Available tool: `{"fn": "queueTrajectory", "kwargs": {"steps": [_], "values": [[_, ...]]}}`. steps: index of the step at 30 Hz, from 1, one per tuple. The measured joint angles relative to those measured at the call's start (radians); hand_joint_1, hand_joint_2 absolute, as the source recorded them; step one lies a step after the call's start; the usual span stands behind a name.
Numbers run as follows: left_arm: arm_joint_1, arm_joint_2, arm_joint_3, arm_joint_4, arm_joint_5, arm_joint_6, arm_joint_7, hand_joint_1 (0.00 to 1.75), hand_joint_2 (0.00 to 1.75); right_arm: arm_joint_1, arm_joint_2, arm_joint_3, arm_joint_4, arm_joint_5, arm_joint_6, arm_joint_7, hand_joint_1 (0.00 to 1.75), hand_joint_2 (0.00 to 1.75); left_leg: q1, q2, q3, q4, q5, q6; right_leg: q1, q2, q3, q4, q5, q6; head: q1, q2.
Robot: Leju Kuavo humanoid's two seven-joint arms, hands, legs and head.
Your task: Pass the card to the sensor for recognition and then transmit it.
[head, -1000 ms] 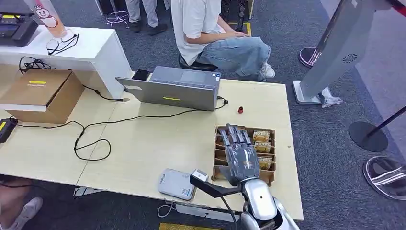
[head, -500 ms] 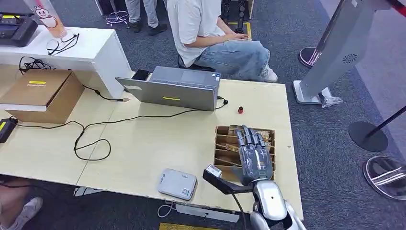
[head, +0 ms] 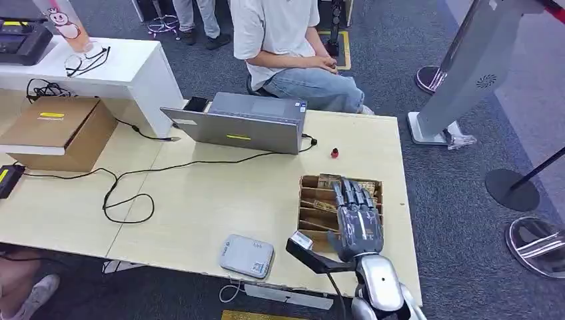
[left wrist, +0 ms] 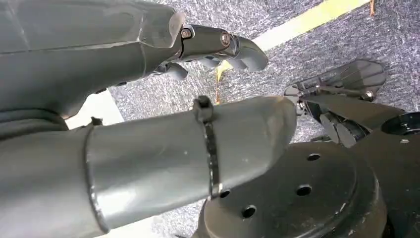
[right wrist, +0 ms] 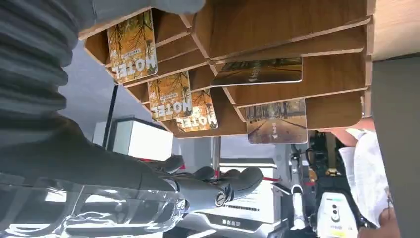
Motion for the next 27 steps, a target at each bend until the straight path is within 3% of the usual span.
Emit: {"fn": "queueTrajectory", "kwargs": {"steps": [5, 6, 8, 13, 18, 21, 27], "values": [[-0.007, 0.009, 0.000, 0.020, -0.006, 0.011, -0.005, 0.00, 0.00, 0.000, 0.000, 0.000, -0.004, -0.017, 0.000, -0.019, 0.38, 1.75, 0.000, 0.000, 0.000, 0.000, 0.000, 0.000, 0.000, 0.000, 0.000, 0.000, 0.000, 0.000, 0.000, 0.000], [-0.009, 0.011, 0.000, 0.023, -0.008, 0.015, -0.006, 0.00, 0.00, 0.000, 0.000, 0.000, -0.004, -0.018, 0.000, -0.019, 0.72, 1.75, 0.000, 0.000, 0.000, 0.000, 0.000, 0.000, 0.000, 0.000, 0.000, 0.000, 0.000, 0.000, 0.000, 0.000], [-0.012, 0.014, 0.000, 0.031, -0.009, 0.019, -0.007, 0.00, 0.00, -0.001, 0.001, 0.000, -0.004, -0.024, 0.001, -0.023, 0.89, 1.75, 0.000, 0.000, 0.000, 0.000, 0.000, 0.000, 0.000, 0.000, 0.000, 0.000, 0.000, 0.000, 0.000, 0.000], [-0.015, 0.022, 0.000, 0.051, -0.015, 0.028, -0.013, 0.00, 0.00, -0.009, 0.003, 0.002, -0.003, -0.035, 0.003, -0.031, 0.93, 1.75, 0.000, 0.000, 0.000, 0.000, 0.000, 0.000, 0.000, 0.000, 0.000, 0.000, 0.000, 0.000, 0.000, 0.000], [-0.018, 0.029, 0.000, 0.069, -0.015, 0.035, -0.014, 0.00, 0.00, -0.030, 0.009, 0.016, 0.010, -0.051, 0.009, -0.038, 0.72, 1.75, 0.000, 0.000, 0.000, 0.000, 0.000, 0.000, 0.000, 0.000, 0.000, 0.000, 0.000, 0.000, 0.000, 0.000], [-0.018, 0.033, 0.000, 0.078, -0.016, 0.037, -0.014, 0.00, 0.00, -0.043, 0.014, 0.019, 0.021, -0.064, 0.008, -0.043, 0.80, 1.75, 0.000, 0.000, 0.000, 0.000, 0.000, 0.000, 0.000, 0.000, 0.000, 0.000, 0.000, 0.000, 0.000, 0.000], [-0.019, 0.038, 0.000, 0.091, -0.017, 0.041, -0.014, 0.00, 0.00, -0.068, 0.024, 0.037, 0.043, -0.068, 0.007, -0.048, 0.80, 1.75, 0.000, 0.000, 0.000, 0.000, 0.000, 0.000, 0.000, 0.000, 0.000, 0.000, 0.000, 0.000, 0.000, 0.000]]}}
